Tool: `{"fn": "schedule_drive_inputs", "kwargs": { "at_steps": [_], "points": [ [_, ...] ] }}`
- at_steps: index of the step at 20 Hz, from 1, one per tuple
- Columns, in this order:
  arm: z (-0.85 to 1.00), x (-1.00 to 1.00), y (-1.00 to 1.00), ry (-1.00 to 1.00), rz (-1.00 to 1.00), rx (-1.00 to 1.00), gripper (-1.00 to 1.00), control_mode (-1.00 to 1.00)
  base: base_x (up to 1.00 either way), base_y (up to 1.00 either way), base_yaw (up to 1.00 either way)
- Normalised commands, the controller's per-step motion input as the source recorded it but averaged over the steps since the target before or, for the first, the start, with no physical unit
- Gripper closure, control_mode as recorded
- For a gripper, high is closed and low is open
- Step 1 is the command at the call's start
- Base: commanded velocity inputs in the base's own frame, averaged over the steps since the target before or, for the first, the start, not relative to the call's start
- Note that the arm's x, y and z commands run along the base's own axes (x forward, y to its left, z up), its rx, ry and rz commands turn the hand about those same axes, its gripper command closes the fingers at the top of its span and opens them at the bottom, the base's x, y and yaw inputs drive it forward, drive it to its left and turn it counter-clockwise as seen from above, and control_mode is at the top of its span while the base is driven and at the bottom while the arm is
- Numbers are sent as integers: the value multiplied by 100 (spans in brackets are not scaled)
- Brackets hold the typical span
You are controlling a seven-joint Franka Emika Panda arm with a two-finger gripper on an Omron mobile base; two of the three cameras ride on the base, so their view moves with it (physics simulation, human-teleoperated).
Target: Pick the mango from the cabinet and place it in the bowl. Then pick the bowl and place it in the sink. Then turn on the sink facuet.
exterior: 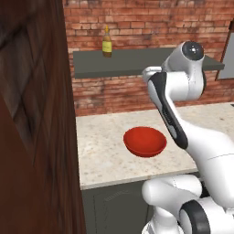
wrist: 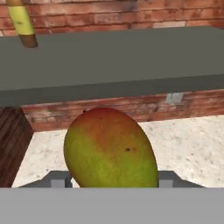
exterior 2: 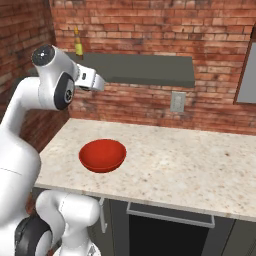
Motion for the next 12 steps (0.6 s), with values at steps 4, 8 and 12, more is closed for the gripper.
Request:
{"fn": "schedule_drive_inputs", "kwargs": {
  "at_steps": [4,8,12],
  "points": [
    [-36,-100,-3,28,-10,3,100,-100,0,0,0],
    [-93,-91,-7,25,-6,0,100,-100,0,0,0],
    [-100,-23,-33,17,0,0,100,-100,0,0,0]
  ]
}}
